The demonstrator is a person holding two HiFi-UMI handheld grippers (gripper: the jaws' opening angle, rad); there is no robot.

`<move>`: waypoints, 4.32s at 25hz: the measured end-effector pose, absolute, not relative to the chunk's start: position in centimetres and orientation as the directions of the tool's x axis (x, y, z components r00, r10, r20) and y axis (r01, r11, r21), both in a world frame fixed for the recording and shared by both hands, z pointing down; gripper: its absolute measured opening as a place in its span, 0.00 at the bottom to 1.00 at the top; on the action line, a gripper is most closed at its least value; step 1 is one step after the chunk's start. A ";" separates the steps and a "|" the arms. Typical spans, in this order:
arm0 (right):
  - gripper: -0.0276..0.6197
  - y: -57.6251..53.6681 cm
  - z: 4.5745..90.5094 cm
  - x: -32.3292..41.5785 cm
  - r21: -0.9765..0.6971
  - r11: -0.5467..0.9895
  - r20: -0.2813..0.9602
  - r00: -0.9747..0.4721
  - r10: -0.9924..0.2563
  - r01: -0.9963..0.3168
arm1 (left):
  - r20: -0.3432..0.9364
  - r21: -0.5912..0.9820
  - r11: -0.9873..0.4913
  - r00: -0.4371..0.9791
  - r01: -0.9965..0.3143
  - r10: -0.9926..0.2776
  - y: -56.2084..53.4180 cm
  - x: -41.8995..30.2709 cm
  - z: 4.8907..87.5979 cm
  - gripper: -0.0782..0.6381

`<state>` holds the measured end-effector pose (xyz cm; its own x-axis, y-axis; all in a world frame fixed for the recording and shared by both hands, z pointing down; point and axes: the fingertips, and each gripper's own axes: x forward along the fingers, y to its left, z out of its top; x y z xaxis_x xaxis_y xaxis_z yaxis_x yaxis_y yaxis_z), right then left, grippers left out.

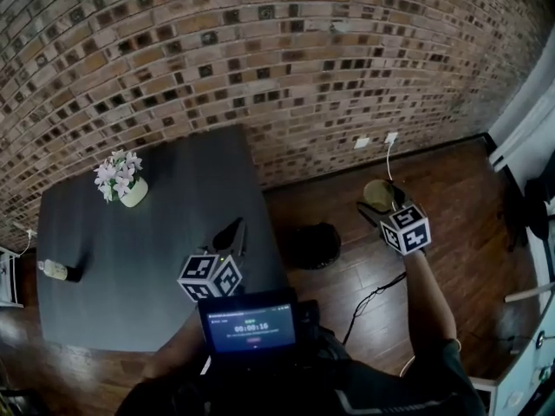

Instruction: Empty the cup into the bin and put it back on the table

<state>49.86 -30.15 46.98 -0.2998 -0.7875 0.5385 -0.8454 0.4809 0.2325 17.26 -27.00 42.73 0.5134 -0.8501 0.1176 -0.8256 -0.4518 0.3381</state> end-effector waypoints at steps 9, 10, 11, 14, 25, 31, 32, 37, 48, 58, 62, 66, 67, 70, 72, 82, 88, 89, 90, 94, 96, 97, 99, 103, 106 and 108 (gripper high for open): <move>0.66 -32.5 48.0 51.2 0.387 0.508 0.599 -0.210 -0.773 -0.769 | 0.140 0.339 -0.467 0.535 -0.817 -0.833 -27.3 18.8 43.4 0.11; 0.66 -32.7 48.3 51.4 0.422 0.512 0.606 -0.187 -0.773 -0.748 | 0.133 0.340 -0.461 0.527 -0.820 -0.839 -27.4 18.8 43.3 0.11; 0.66 -32.8 48.5 51.5 0.449 0.517 0.613 -0.169 -0.771 -0.729 | 0.127 0.343 -0.454 0.520 -0.822 -0.845 -27.5 18.7 43.2 0.11; 0.66 -33.0 49.3 51.6 0.489 0.535 0.634 -0.141 -0.760 -0.689 | 0.123 0.348 -0.452 0.518 -0.821 -0.847 -27.5 18.9 43.2 0.11; 0.66 -34.1 50.0 51.5 0.577 0.569 0.663 -0.070 -0.745 -0.586 | 0.135 0.333 -0.455 0.519 -0.826 -0.844 -27.9 18.8 43.5 0.11; 0.66 -34.5 49.5 51.4 0.623 0.577 0.660 -0.040 -0.750 -0.529 | 0.124 0.326 -0.451 0.511 -0.831 -0.851 -28.4 18.7 43.5 0.11; 0.66 -34.5 49.8 51.6 0.630 0.578 0.662 -0.030 -0.749 -0.519 | 0.126 0.324 -0.449 0.509 -0.832 -0.852 -28.5 18.6 43.5 0.11; 0.66 -34.3 49.7 51.8 0.663 0.591 0.665 0.000 -0.747 -0.460 | 0.128 0.308 -0.448 0.503 -0.839 -0.855 -28.7 18.5 43.3 0.11; 0.66 -34.6 49.5 52.2 0.720 0.615 0.665 0.066 -0.744 -0.320 | 0.165 0.265 -0.384 0.434 -0.885 -0.886 -30.0 16.3 43.4 0.11; 0.65 -34.8 49.1 53.1 0.747 0.624 0.658 0.119 -0.744 -0.229 | 0.148 0.231 -0.409 0.447 -0.883 -0.882 -30.2 16.2 42.4 0.11; 0.65 -35.0 49.2 53.3 0.756 0.625 0.652 0.138 -0.746 -0.193 | 0.152 0.217 -0.394 0.429 -0.893 -0.890 -30.2 15.8 42.4 0.11; 0.65 -35.1 48.9 53.3 0.764 0.626 0.645 0.162 -0.747 -0.156 | 0.150 0.207 -0.384 0.417 -0.900 -0.896 -30.2 15.5 42.4 0.11; 0.65 -35.1 48.9 53.4 0.766 0.626 0.643 0.169 -0.747 -0.147 | 0.150 0.205 -0.382 0.415 -0.901 -0.897 -30.2 15.5 42.4 0.11; 0.65 -35.1 48.9 53.7 0.766 0.633 0.642 0.188 -0.744 -0.113 | 0.151 0.207 -0.385 0.418 -0.899 -0.896 -30.2 15.4 42.4 0.11; 0.65 -35.1 48.2 53.2 0.772 0.628 0.634 0.185 -0.751 -0.099 | 0.149 0.208 -0.389 0.422 -0.897 -0.894 -30.1 15.3 42.4 0.11; 0.65 -35.1 45.5 52.5 0.801 0.598 0.587 0.212 -0.781 -0.016 | 0.121 0.195 -0.401 0.427 -0.895 -0.896 -29.5 15.3 41.5 0.11; 0.65 -34.7 45.2 52.8 0.795 0.606 0.586 0.233 -0.776 0.019 | 0.128 0.198 -0.404 0.433 -0.893 -0.892 -29.2 15.2 41.5 0.11; 0.65 -34.7 45.1 52.9 0.793 0.609 0.586 0.238 -0.774 0.029 | 0.129 0.200 -0.406 0.435 -0.892 -0.891 -29.1 15.2 41.6 0.11; 0.65 -34.7 45.0 53.0 0.791 0.611 0.585 0.243 -0.774 0.039 | 0.130 0.203 -0.406 0.435 -0.891 -0.891 -29.0 15.2 41.6 0.11; 0.65 -34.6 44.5 52.8 0.785 0.615 0.582 0.256 -0.772 0.072 | 0.129 0.216 -0.406 0.438 -0.888 -0.890 -28.4 15.2 41.7 0.11; 0.65 -34.6 44.4 52.8 0.781 0.619 0.581 0.264 -0.770 0.086 | 0.130 0.222 -0.407 0.441 -0.886 -0.888 -28.2 15.3 41.9 0.11; 0.65 -34.6 44.4 52.8 0.778 0.621 0.581 0.267 -0.769 0.092 | 0.131 0.225 -0.407 0.441 -0.886 -0.888 -28.1 15.2 41.9 0.11; 0.65 -34.5 44.3 52.7 0.775 0.624 0.581 0.272 -0.767 0.105 | 0.131 0.228 -0.405 0.440 -0.886 -0.889 -28.0 15.0 41.9 0.11; 0.65 -34.4 44.0 52.6 0.767 0.627 0.579 0.277 -0.767 0.132 | 0.126 0.232 -0.402 0.438 -0.886 -0.890 -27.7 14.8 41.8 0.11; 0.65 -34.3 43.9 52.6 0.764 0.629 0.578 0.280 -0.766 0.145 | 0.129 0.235 -0.403 0.440 -0.884 -0.889 -27.5 14.7 41.8 0.11; 0.65 -34.3 43.7 52.4 0.765 0.626 0.575 0.277 -0.770 0.150 | 0.131 0.238 -0.402 0.439 -0.884 -0.889 -27.4 14.6 41.9 0.11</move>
